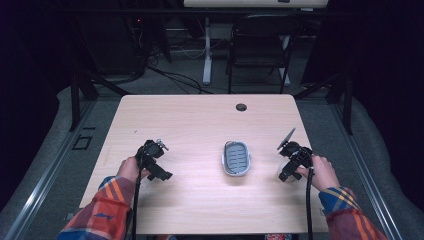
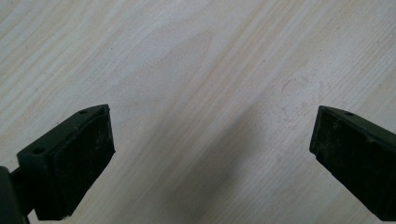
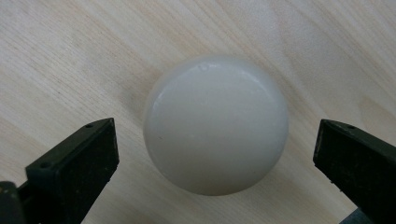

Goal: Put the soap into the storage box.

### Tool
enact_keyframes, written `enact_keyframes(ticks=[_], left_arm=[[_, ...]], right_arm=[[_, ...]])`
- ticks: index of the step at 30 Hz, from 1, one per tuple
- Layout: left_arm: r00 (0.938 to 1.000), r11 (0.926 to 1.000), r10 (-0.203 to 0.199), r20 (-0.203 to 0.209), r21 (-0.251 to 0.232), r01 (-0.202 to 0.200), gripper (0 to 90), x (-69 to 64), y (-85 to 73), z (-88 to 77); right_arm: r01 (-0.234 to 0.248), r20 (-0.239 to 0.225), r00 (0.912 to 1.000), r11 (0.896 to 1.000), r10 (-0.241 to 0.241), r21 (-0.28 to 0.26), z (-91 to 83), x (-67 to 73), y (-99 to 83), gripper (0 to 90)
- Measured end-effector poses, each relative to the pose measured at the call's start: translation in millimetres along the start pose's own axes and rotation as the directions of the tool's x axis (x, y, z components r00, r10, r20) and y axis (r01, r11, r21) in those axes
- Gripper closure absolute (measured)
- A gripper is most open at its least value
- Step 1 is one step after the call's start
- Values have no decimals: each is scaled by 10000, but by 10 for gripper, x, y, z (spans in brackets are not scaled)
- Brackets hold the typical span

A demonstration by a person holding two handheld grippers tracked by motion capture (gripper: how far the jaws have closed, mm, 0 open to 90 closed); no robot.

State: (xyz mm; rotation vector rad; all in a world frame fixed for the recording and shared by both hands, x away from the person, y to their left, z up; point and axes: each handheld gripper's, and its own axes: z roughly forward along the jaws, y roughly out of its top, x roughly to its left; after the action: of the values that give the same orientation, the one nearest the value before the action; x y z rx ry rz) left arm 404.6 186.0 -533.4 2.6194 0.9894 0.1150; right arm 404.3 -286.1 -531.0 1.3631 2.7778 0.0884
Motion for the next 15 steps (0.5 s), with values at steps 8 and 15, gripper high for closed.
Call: enact_keyframes(ticks=[8, 15], left_arm=[[10000, 10000, -29, 7, -17, 29, 0, -1, 0, 5], [10000, 10000, -1, 11, 10, 1, 0, -2, 0, 4]], right_arm=[[228, 197, 9995, 9997, -228, 26, 32, 16, 75, 0], [303, 106, 9995, 9993, -305, 222, 9, -17, 105, 125]])
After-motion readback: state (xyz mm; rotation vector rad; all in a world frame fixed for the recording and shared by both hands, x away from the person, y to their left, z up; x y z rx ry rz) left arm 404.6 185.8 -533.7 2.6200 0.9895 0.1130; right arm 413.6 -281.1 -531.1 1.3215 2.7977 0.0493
